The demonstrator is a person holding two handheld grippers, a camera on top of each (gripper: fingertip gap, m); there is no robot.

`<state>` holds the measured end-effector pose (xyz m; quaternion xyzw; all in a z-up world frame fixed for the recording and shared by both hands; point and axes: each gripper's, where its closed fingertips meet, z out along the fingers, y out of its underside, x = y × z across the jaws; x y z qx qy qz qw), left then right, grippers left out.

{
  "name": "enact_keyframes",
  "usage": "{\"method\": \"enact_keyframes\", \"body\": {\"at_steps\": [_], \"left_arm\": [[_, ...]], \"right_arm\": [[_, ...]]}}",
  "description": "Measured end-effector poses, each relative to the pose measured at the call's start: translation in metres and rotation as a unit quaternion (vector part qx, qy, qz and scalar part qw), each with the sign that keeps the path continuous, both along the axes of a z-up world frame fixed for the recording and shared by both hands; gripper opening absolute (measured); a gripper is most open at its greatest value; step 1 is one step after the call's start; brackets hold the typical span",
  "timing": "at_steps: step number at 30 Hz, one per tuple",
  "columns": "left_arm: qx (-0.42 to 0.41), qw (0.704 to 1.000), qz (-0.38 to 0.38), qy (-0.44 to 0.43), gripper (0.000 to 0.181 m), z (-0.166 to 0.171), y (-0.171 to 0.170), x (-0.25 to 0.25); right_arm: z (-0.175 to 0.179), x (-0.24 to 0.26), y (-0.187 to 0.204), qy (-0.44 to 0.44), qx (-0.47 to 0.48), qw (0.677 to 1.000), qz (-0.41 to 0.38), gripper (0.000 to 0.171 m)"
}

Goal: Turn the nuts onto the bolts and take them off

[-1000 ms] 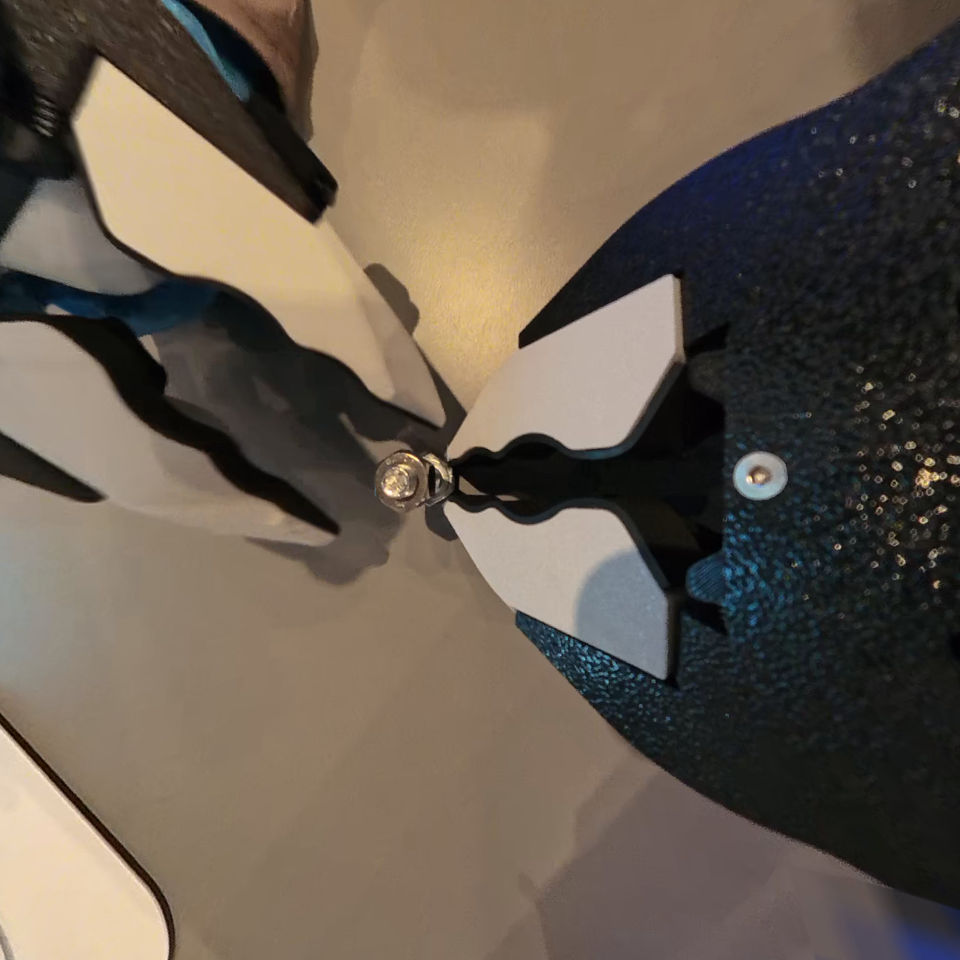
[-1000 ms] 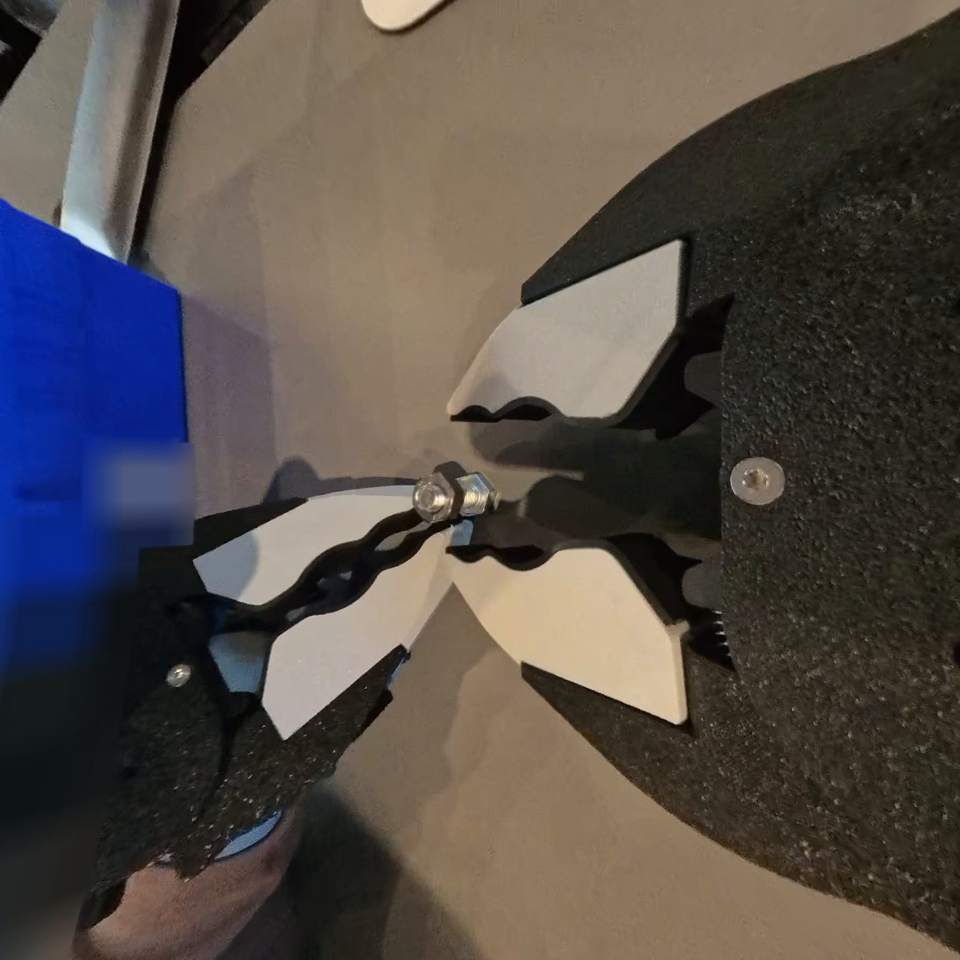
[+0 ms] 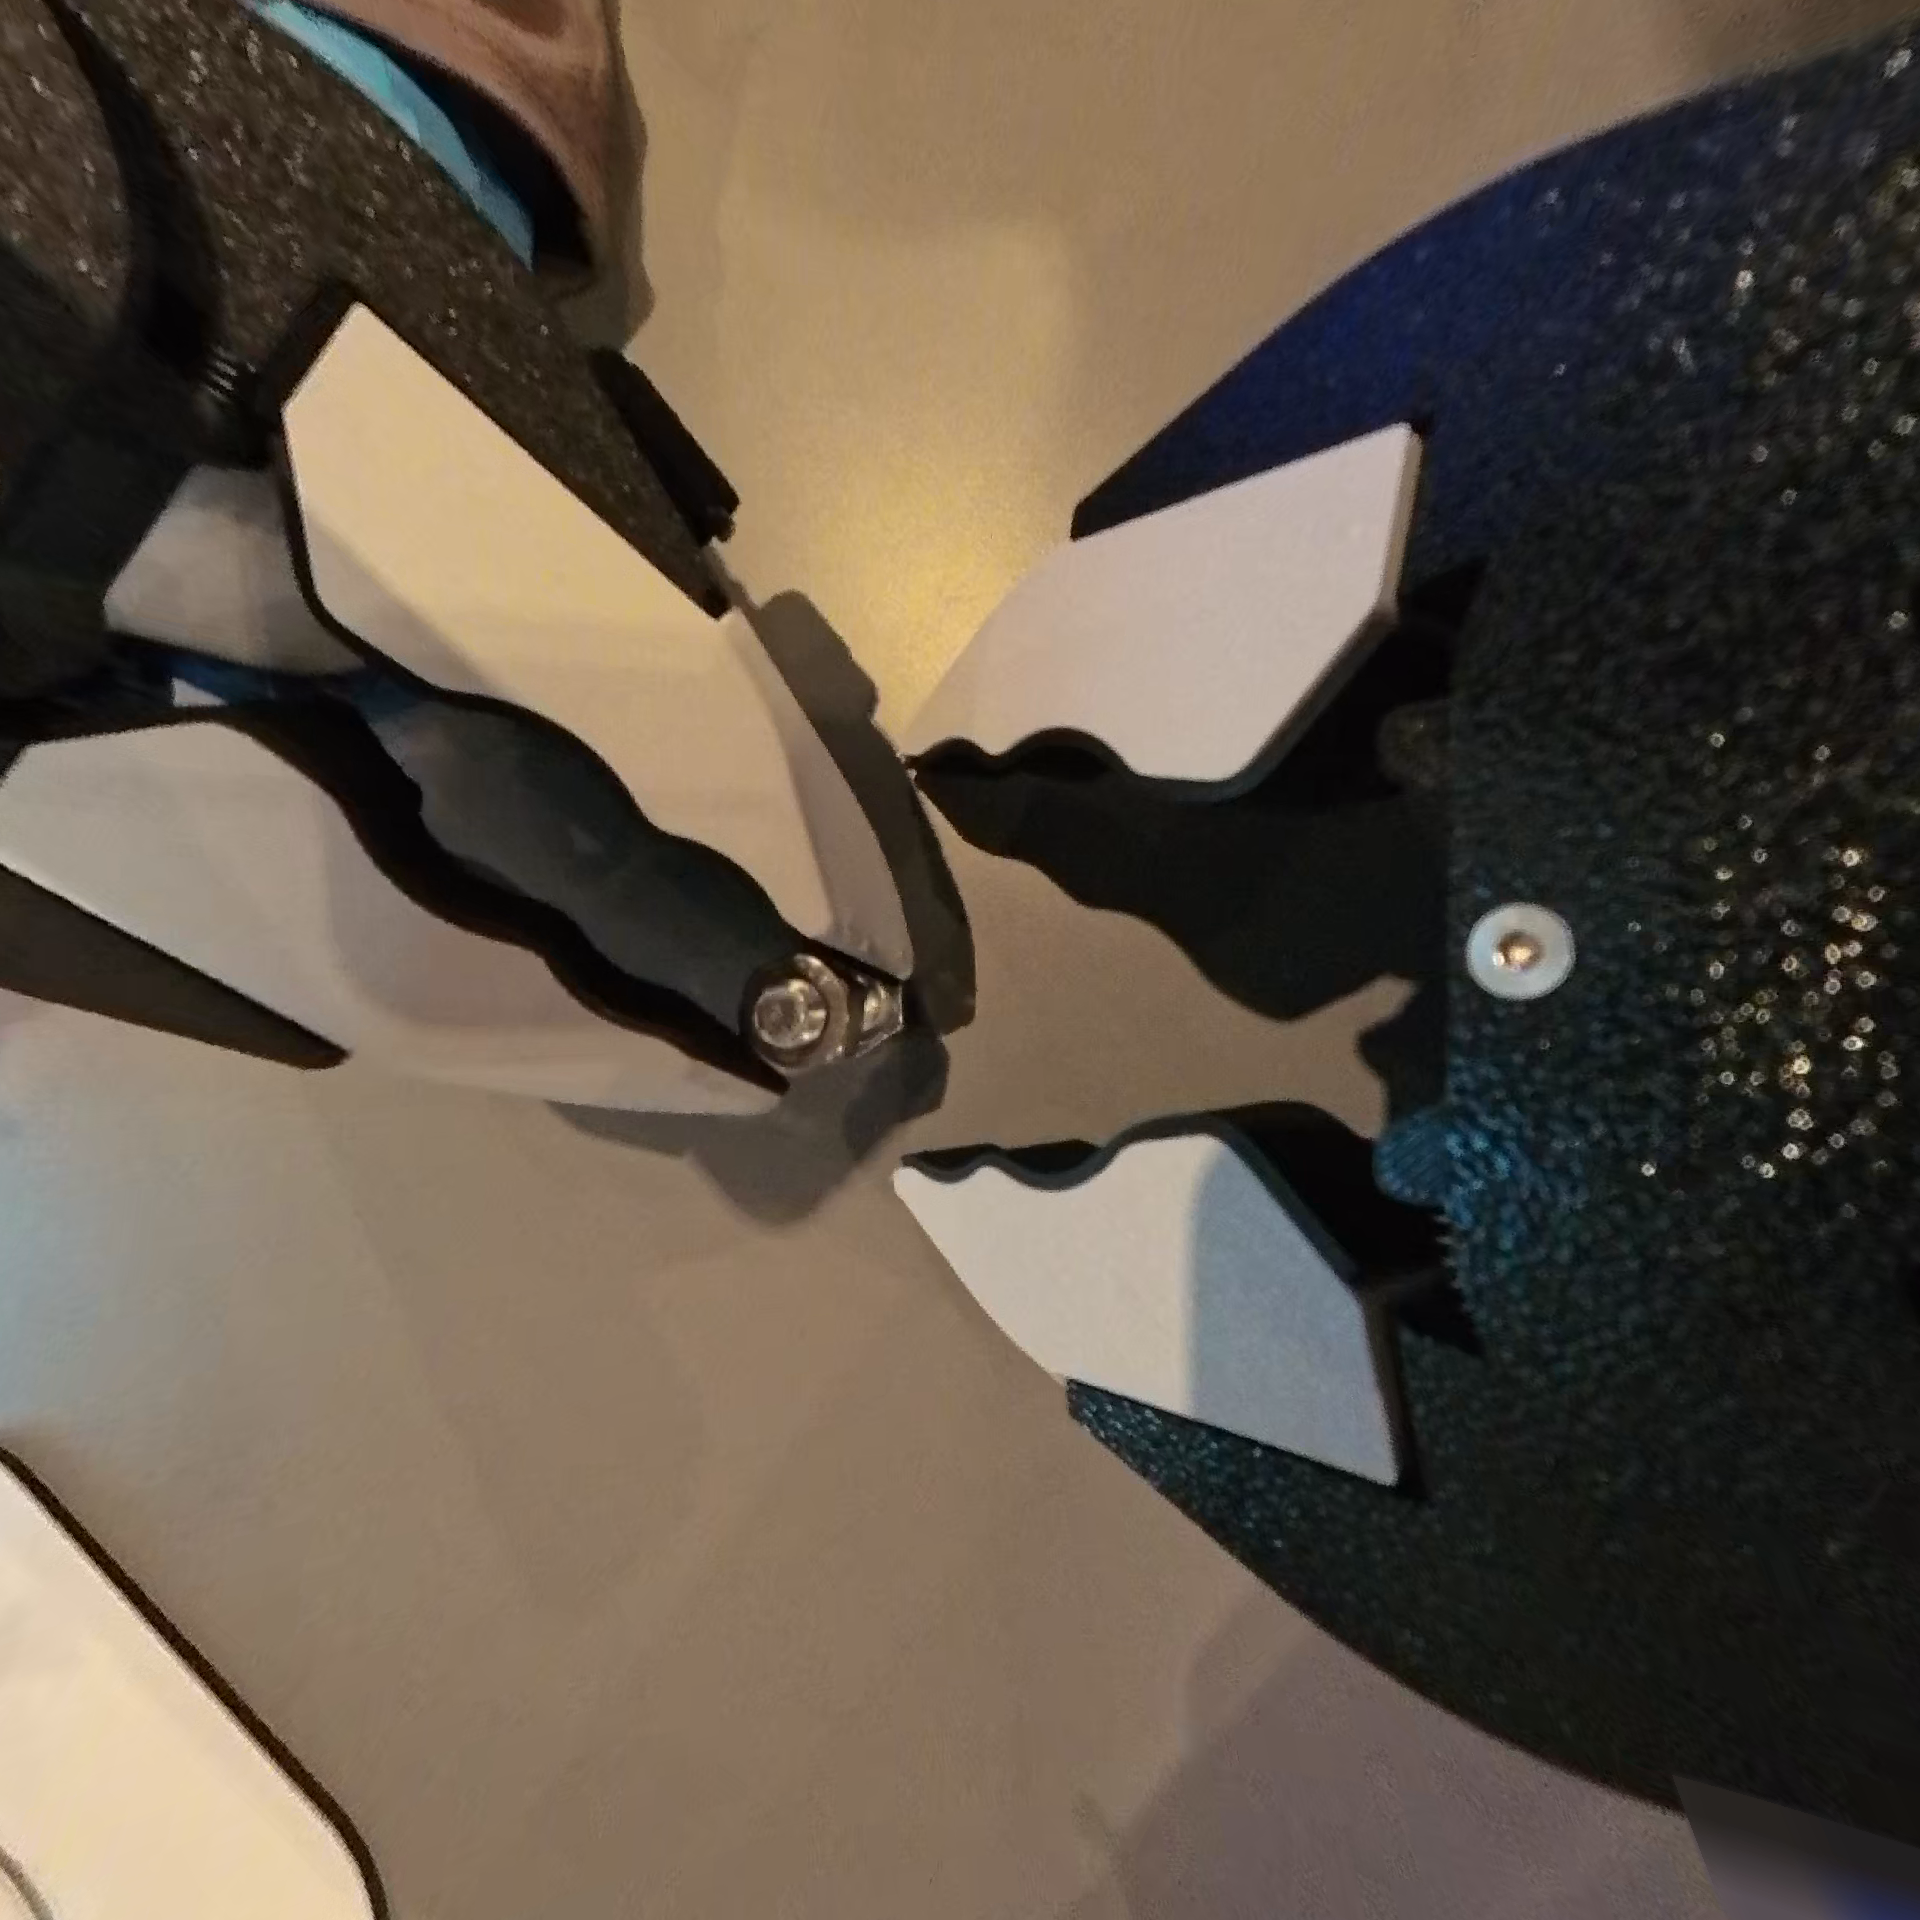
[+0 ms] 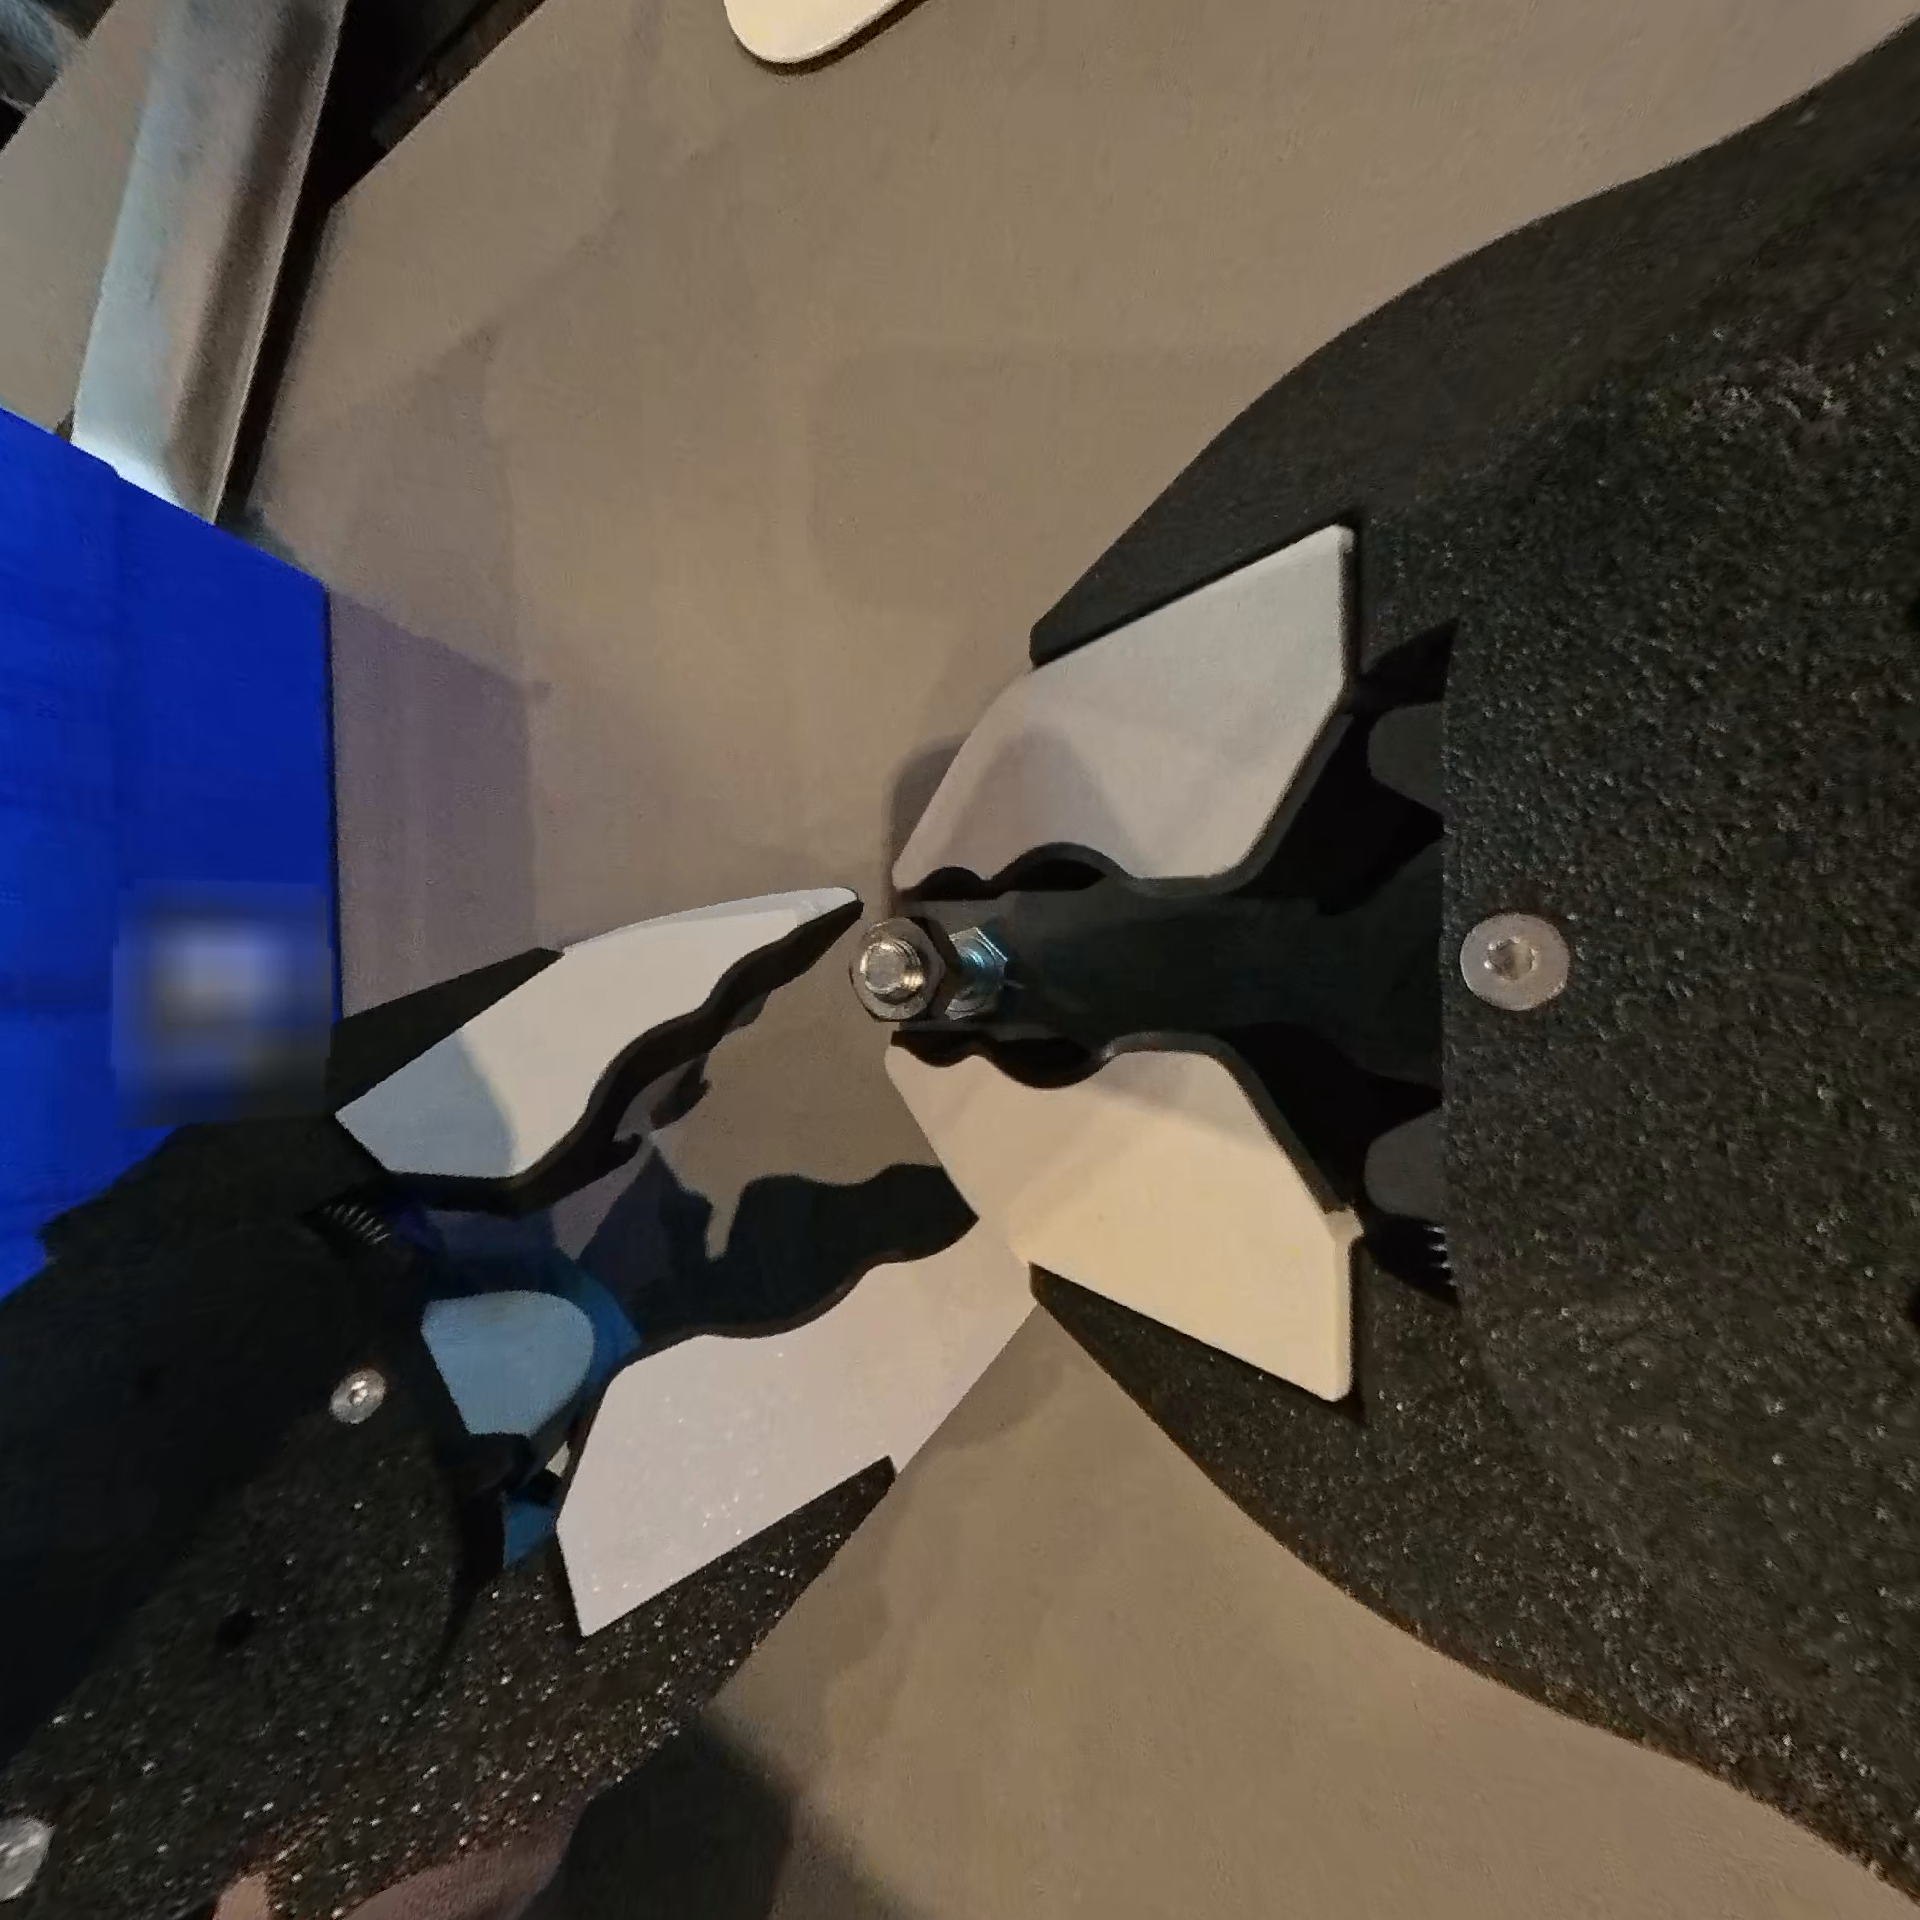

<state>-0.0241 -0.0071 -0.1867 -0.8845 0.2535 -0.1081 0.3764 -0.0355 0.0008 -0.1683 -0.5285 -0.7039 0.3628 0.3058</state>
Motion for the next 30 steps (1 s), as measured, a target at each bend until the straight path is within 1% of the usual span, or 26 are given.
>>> {"method": "enact_keyframes", "body": {"at_steps": [1,5,6,7,12,16,18,20,23,25,27,29,30], "left_arm": [[0.0,1.0,0.0,0.0,0.068,0.0,0.0,0.0],[0.0,1.0,0.001,0.0,0.068,0.0,0.0,0.0],[0.0,1.0,0.0,0.0,0.068,0.0,0.0,0.0],[0.001,1.0,0.001,0.0,0.069,0.0,0.001,0.0],[0.001,1.0,0.0,0.0,0.07,0.0,0.001,0.0],[0.004,1.0,0.004,-0.003,0.074,0.0,0.002,0.001],[0.004,1.0,0.01,-0.003,0.079,0.0,0.003,0.001],[0.01,0.999,0.032,-0.005,0.081,0.001,0.007,-0.002],[0.034,0.997,0.063,-0.017,0.081,0.005,0.014,-0.008],[0.072,0.994,0.079,-0.022,0.083,0.015,0.02,-0.014],[0.134,0.986,0.093,-0.03,0.08,0.032,0.024,-0.019],[0.189,0.975,0.108,-0.042,0.08,0.048,0.026,-0.024],[0.218,0.968,0.116,-0.049,0.079,0.057,0.026,-0.027]], "right_arm": [[0.0,0.0,0.0,0.001,-0.001,1.0,-0.002,0.023],[-0.001,-0.001,-0.001,-0.003,-0.007,1.0,-0.001,0.026],[-0.001,-0.001,-0.002,-0.005,-0.008,1.0,0.0,0.025],[-0.001,-0.001,-0.002,-0.006,-0.007,1.0,0.003,0.019],[-0.001,-0.001,-0.002,-0.002,0.0,1.0,0.0,0.018],[0.013,0.0,0.003,0.043,0.023,0.999,-0.021,0.018],[0.029,0.004,0.01,0.078,0.043,0.995,-0.045,0.018],[0.052,0.014,0.02,0.119,0.066,0.988,-0.076,0.018],[0.098,0.046,0.041,0.172,0.116,0.969,-0.133,0.018],[0.139,0.083,0.06,0.216,0.16,0.945,-0.186,0.018],[0.177,0.13,0.083,0.257,0.192,0.917,-0.236,0.018],[0.199,0.178,0.111,0.271,0.211,0.896,-0.281,0.018],[0.199,0.2,0.129,0.256,0.215,0.894,-0.299,0.017]]}}
